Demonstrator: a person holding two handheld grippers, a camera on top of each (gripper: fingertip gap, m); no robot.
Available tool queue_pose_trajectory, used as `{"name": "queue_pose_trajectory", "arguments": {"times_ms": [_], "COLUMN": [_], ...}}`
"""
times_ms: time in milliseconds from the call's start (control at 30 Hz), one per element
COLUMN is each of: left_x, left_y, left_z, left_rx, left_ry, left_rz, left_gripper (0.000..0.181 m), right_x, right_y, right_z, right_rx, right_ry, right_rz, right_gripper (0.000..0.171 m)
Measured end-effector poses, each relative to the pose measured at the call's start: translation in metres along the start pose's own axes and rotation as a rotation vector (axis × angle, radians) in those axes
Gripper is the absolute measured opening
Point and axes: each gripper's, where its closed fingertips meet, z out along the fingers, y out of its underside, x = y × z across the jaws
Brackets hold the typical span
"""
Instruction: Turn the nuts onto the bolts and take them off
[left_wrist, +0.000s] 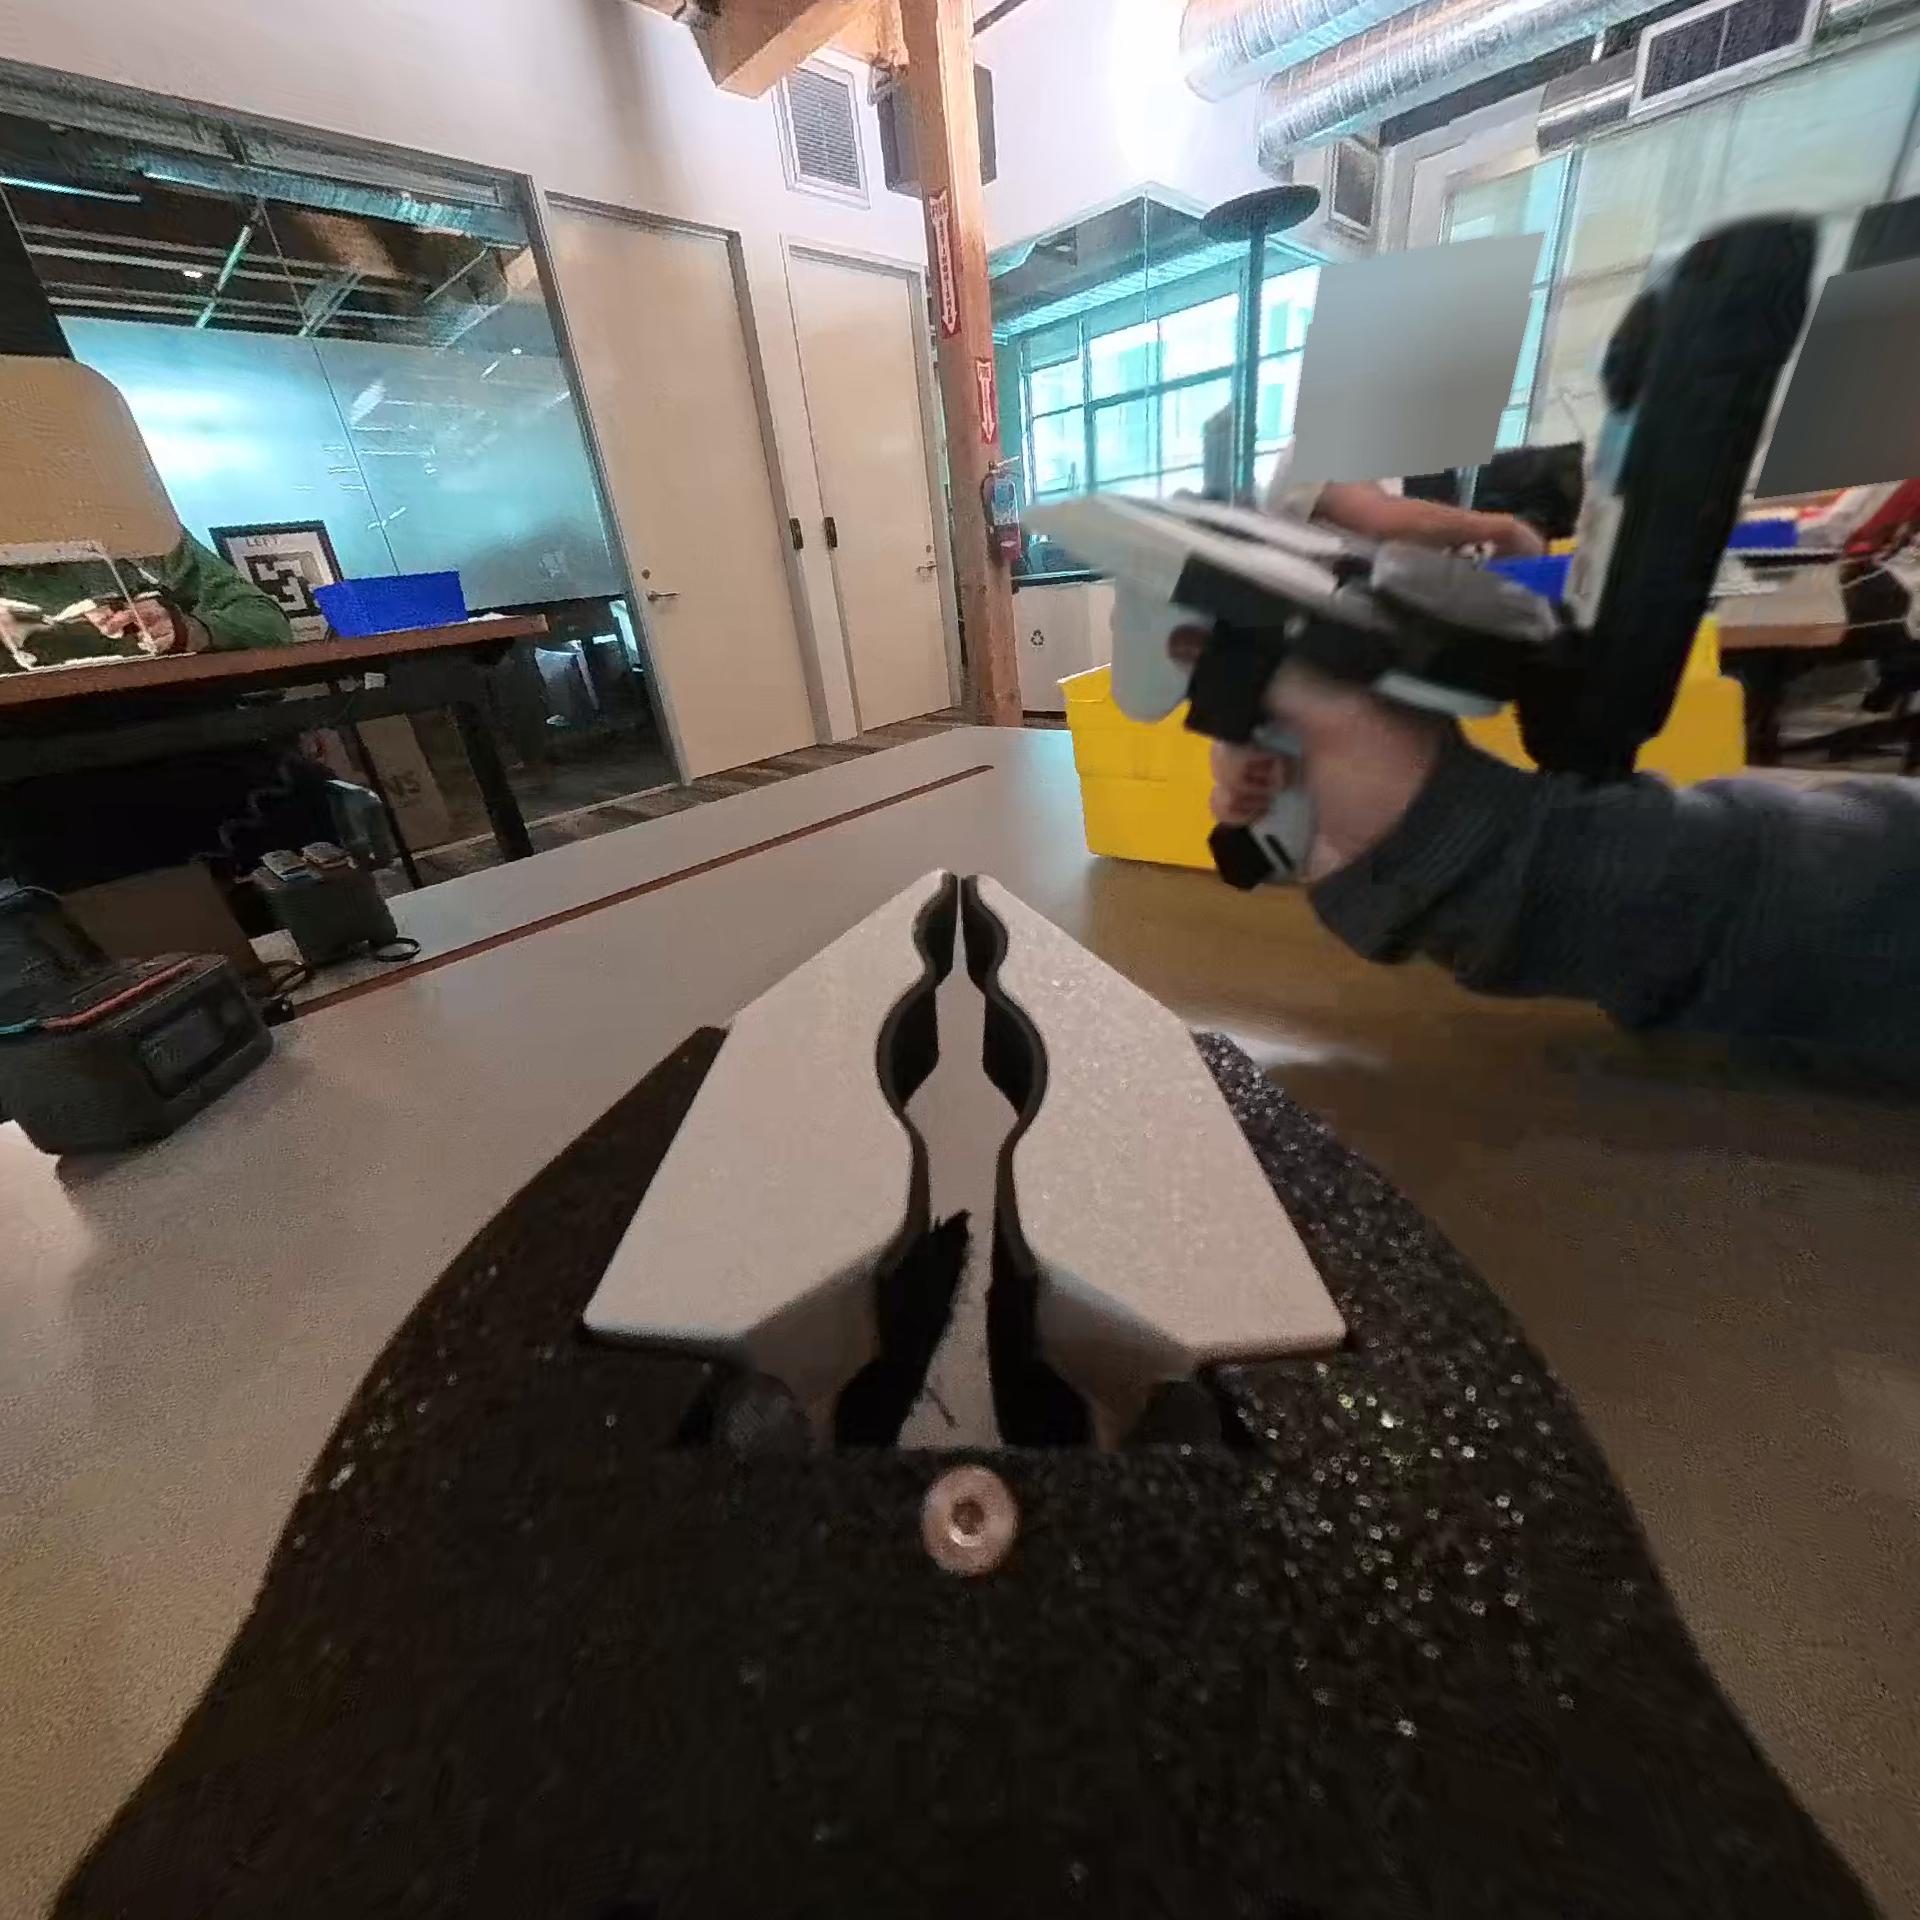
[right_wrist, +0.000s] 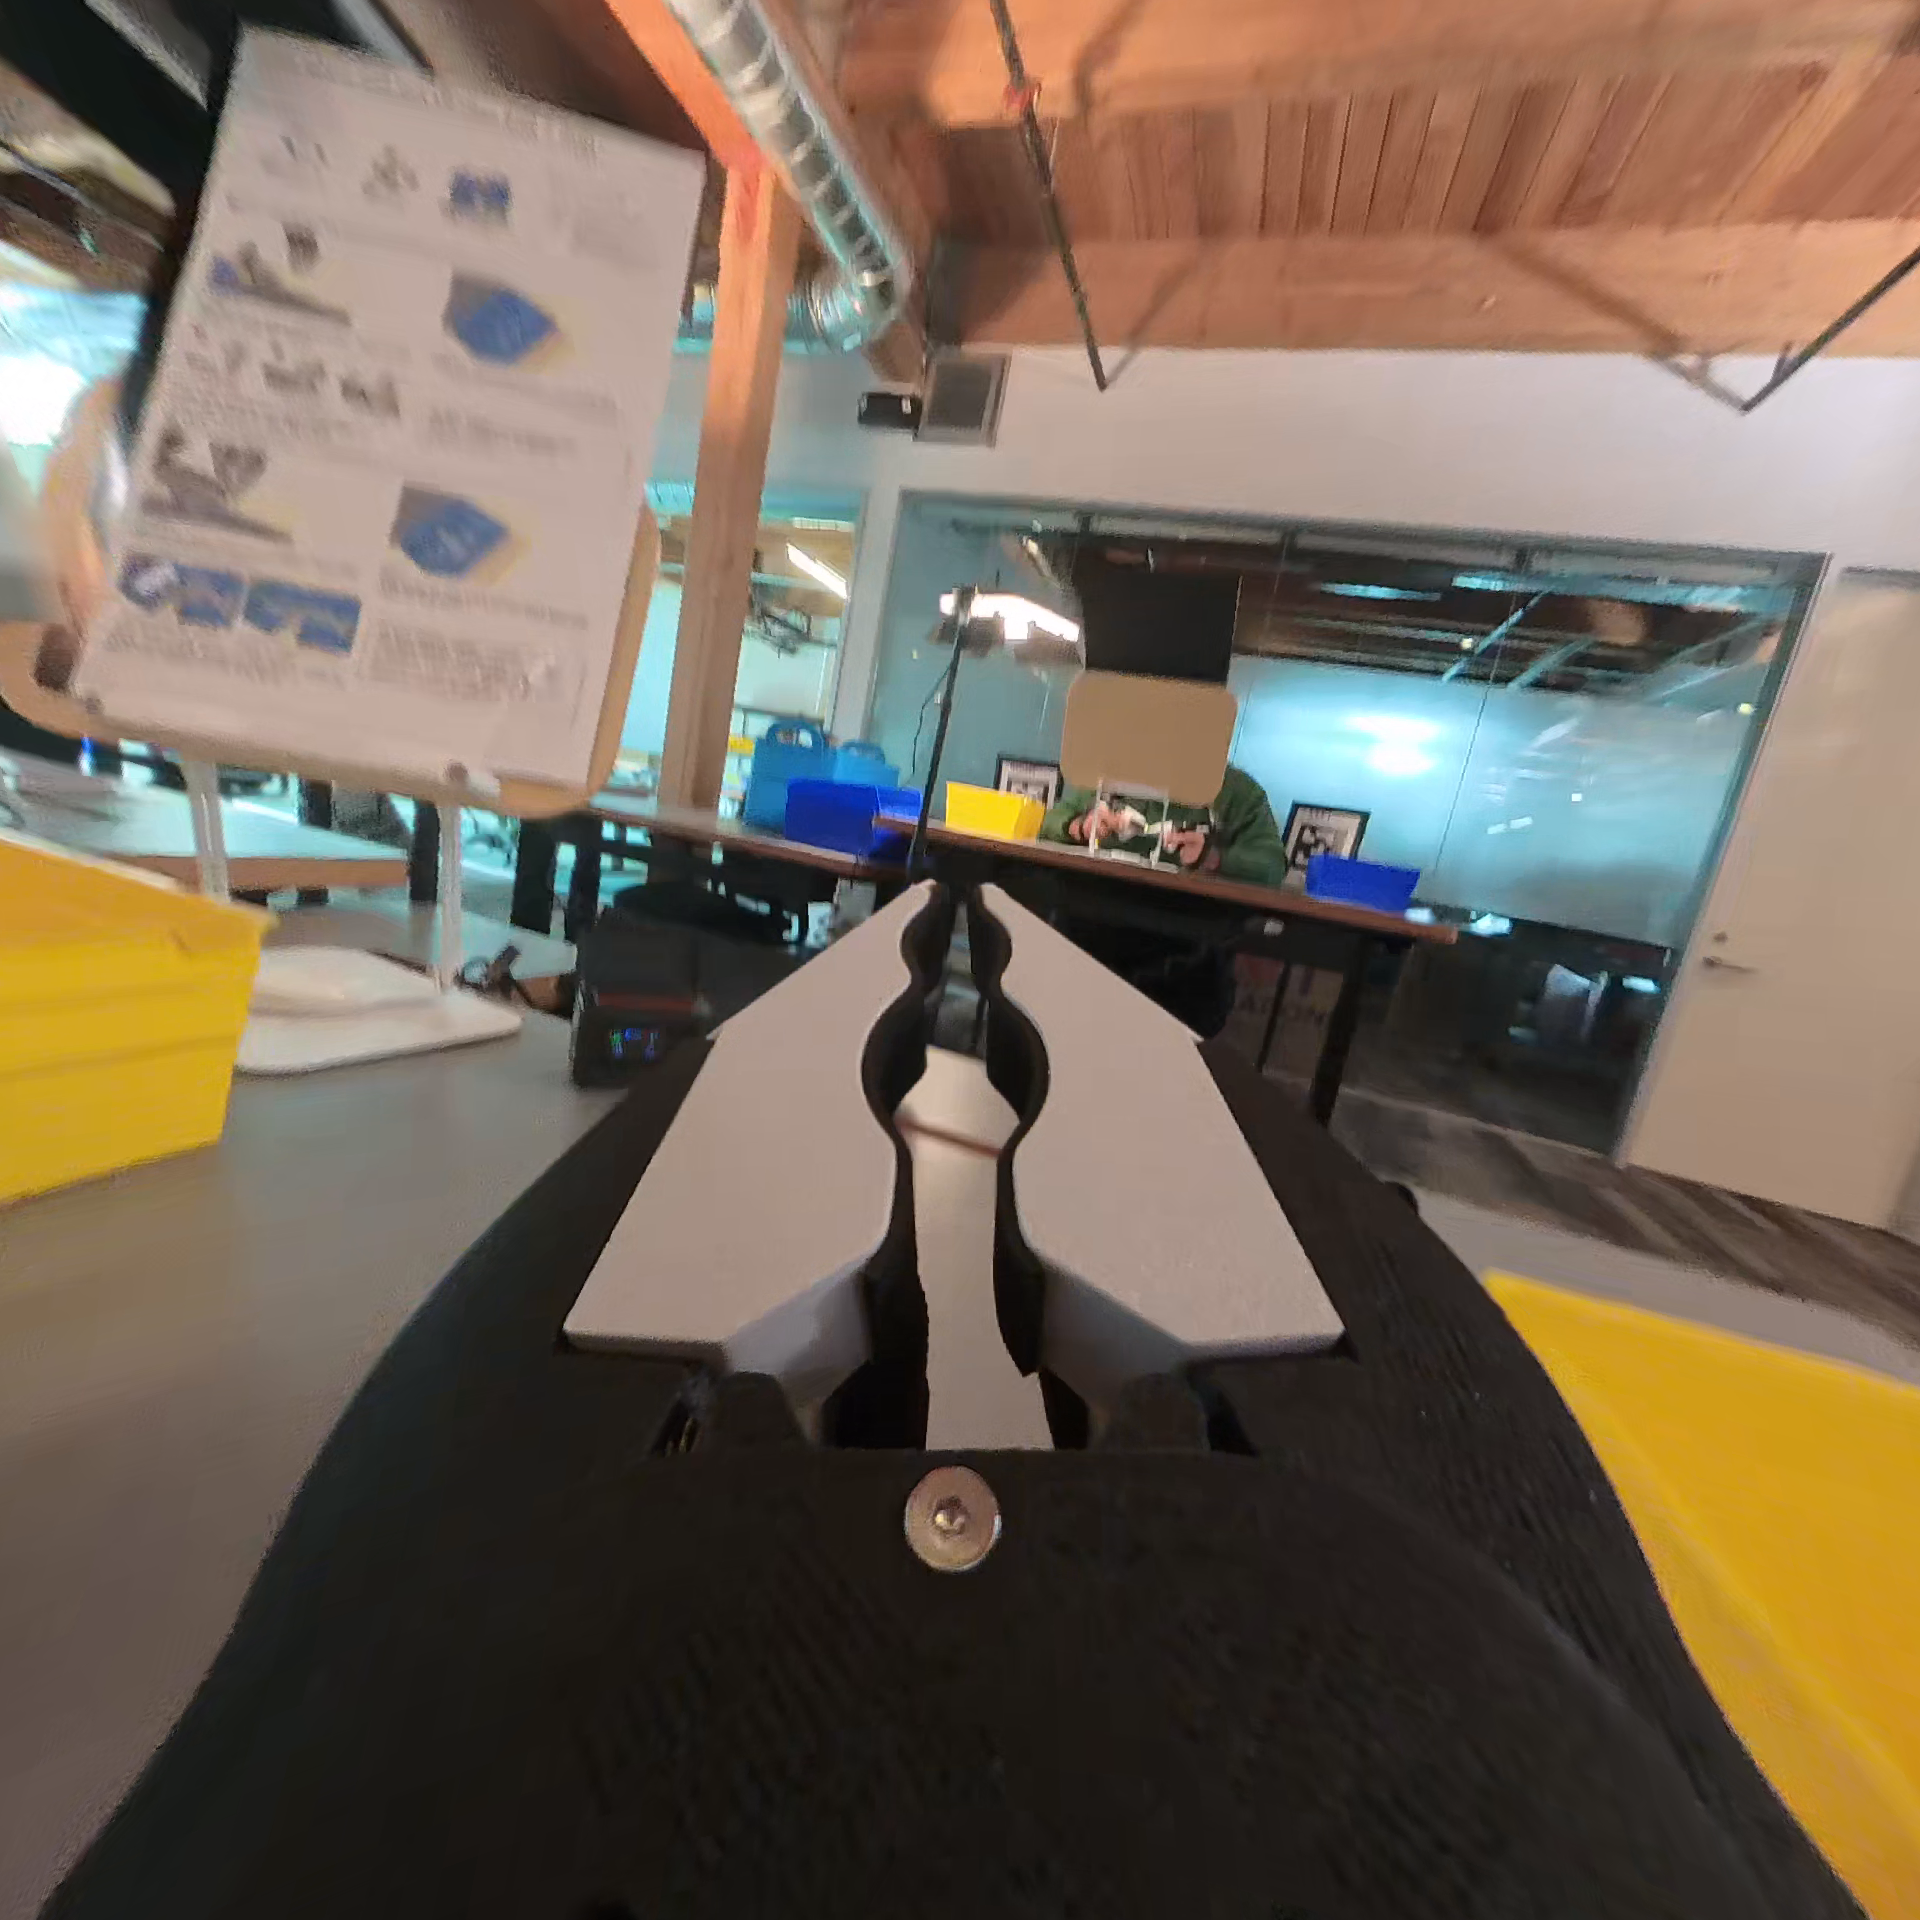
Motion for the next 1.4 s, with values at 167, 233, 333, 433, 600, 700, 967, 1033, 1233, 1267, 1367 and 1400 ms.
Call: {"name": "queue_pose_trajectory", "arguments": {"times_ms": [167,233,333,433,600,700,967,1033,1233,1267,1367,1400], "left_x": [-0.003,-0.004,0.002,0.010,-0.041,-0.108,-0.220,-0.226,-0.236,-0.236,-0.237,-0.235], "left_y": [-0.001,0.001,0.003,0.003,-0.030,-0.078,0.004,0.032,0.082,0.087,0.099,0.102], "left_z": [-0.002,-0.001,0.000,0.000,-0.034,-0.076,-0.148,-0.159,-0.170,-0.172,-0.176,-0.177], "left_rx": [0.007,-0.004,-0.025,-0.072,-0.370,-0.437,-1.158,-1.300,-1.538,-1.570,-1.637,-1.656], "left_ry": [-0.003,-0.001,0.029,0.065,-0.162,-0.320,-0.341,-0.305,-0.220,-0.212,-0.198,-0.192], "left_rz": [-0.020,-0.028,-0.035,-0.061,0.021,0.043,-0.186,-0.324,-0.491,-0.508,-0.528,-0.542], "left_gripper": [0.000,0.000,0.000,0.000,0.002,0.012,0.017,0.021,0.018,0.018,0.018,0.018], "right_x": [-0.029,-0.027,-0.025,-0.036,-0.035,-0.031,-0.038,-0.039,-0.045,-0.045,-0.046,-0.046], "right_y": [0.045,0.053,0.061,0.061,0.058,0.059,0.063,0.064,0.066,0.066,0.066,0.066], "right_z": [-0.002,-0.004,-0.001,-0.003,-0.004,-0.003,0.000,0.001,0.002,0.002,0.002,0.002], "right_rx": [-0.065,-0.088,-0.124,-0.119,-0.106,-0.110,-0.121,-0.125,-0.126,-0.126,-0.126,-0.126], "right_ry": [-0.111,-0.114,-0.104,-0.146,-0.154,-0.152,-0.188,-0.192,-0.210,-0.211,-0.214,-0.216], "right_rz": [-0.081,-0.080,-0.059,-0.120,-0.098,-0.049,-0.030,-0.038,-0.081,-0.083,-0.083,-0.084], "right_gripper": [0.000,0.000,0.000,0.000,0.000,0.000,0.000,0.000,0.000,0.000,0.000,0.000]}}
